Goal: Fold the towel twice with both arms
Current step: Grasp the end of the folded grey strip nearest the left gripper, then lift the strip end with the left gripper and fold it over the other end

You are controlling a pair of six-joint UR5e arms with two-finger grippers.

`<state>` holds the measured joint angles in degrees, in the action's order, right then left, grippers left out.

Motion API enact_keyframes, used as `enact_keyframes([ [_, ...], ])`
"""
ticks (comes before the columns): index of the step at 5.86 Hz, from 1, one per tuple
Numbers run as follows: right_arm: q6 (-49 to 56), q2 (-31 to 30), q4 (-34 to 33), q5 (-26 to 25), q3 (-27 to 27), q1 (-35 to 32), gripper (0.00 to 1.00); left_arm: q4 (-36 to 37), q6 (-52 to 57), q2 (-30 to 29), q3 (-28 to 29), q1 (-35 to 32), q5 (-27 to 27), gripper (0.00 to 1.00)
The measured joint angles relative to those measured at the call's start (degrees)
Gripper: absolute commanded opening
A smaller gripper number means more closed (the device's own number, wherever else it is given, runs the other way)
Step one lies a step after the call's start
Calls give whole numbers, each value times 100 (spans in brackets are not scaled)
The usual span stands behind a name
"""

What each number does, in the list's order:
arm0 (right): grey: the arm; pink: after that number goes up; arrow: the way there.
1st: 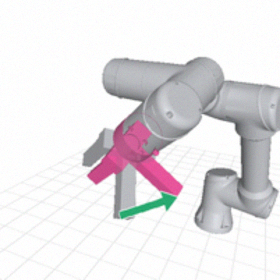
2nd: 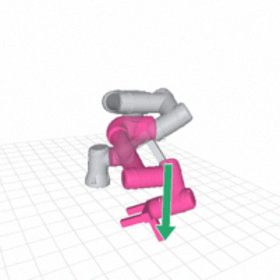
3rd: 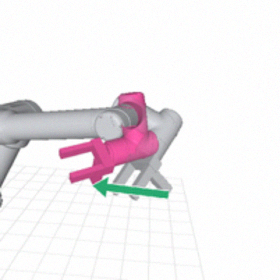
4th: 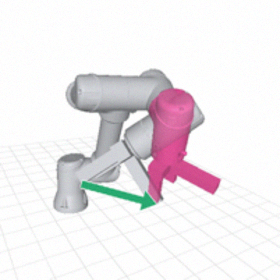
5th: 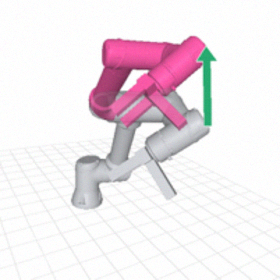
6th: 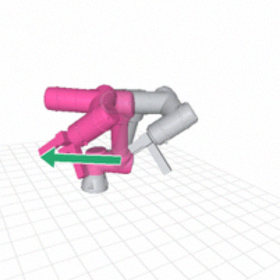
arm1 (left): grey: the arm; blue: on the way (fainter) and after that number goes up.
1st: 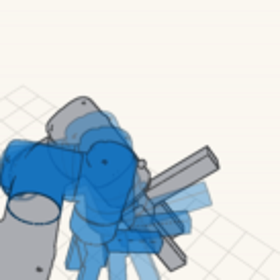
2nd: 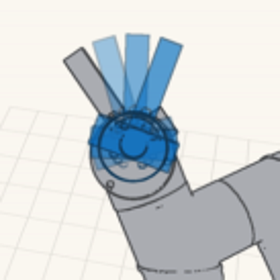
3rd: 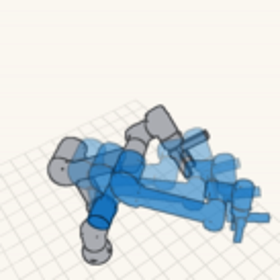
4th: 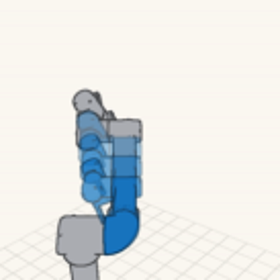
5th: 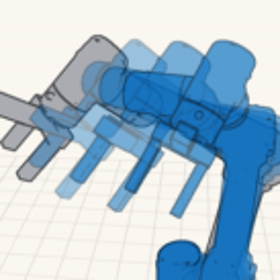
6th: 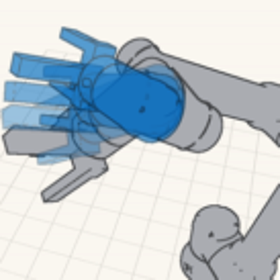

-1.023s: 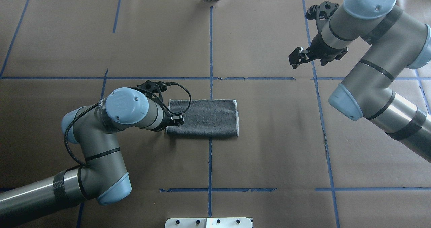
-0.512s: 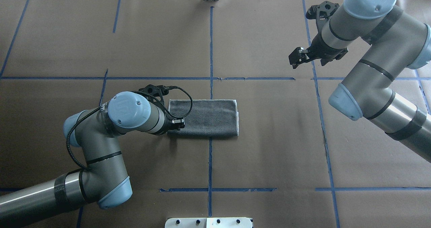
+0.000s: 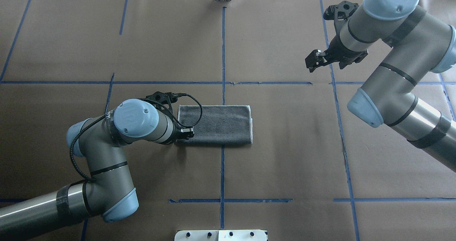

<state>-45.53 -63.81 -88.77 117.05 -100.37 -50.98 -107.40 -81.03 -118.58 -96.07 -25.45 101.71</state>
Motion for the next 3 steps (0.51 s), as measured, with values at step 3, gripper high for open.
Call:
enact_keyframes([
  [3,0,4,0,-13,0,6,100,11,-1,0,-38,13,5,0],
])
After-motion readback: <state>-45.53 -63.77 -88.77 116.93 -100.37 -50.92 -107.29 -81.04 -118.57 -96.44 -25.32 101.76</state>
